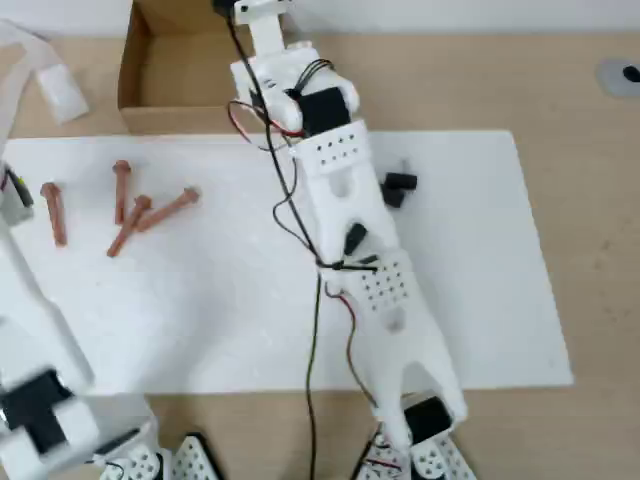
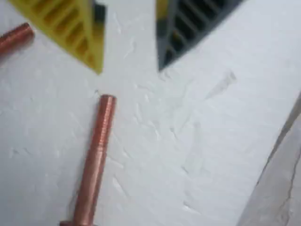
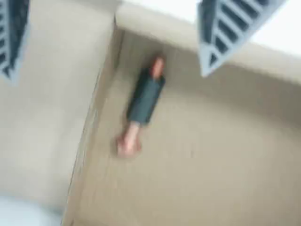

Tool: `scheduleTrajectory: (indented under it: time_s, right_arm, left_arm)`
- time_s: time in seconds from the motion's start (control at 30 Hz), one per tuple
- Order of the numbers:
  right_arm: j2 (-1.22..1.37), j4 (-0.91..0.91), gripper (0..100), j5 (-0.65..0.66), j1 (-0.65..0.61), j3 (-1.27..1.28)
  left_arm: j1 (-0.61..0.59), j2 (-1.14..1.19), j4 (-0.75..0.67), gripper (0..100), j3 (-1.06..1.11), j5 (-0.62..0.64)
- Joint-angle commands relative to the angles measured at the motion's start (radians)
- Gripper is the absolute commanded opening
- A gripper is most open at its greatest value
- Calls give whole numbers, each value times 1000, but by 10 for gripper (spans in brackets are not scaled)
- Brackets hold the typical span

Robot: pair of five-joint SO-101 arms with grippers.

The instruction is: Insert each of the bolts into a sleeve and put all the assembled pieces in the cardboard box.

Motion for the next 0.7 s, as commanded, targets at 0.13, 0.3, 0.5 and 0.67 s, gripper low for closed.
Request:
scheduleTrajectory:
  time_s: [0.13, 0.3, 0.5, 0.67]
  right_arm:
    - [-97, 86, 289, -8, -12, -54]
    - [-96, 94, 289, -8, -12, -54]
    - [-94, 94, 289, -8, -15, -51]
    - [-94, 94, 289, -9, -10, -50]
  left_arm:
    - [-6, 409, 144, 85, -420, 3]
    - [15, 598, 186, 85, -586, -2]
    - [92, 725, 186, 85, -681, 3]
    - [109, 737, 172, 88, -704, 3]
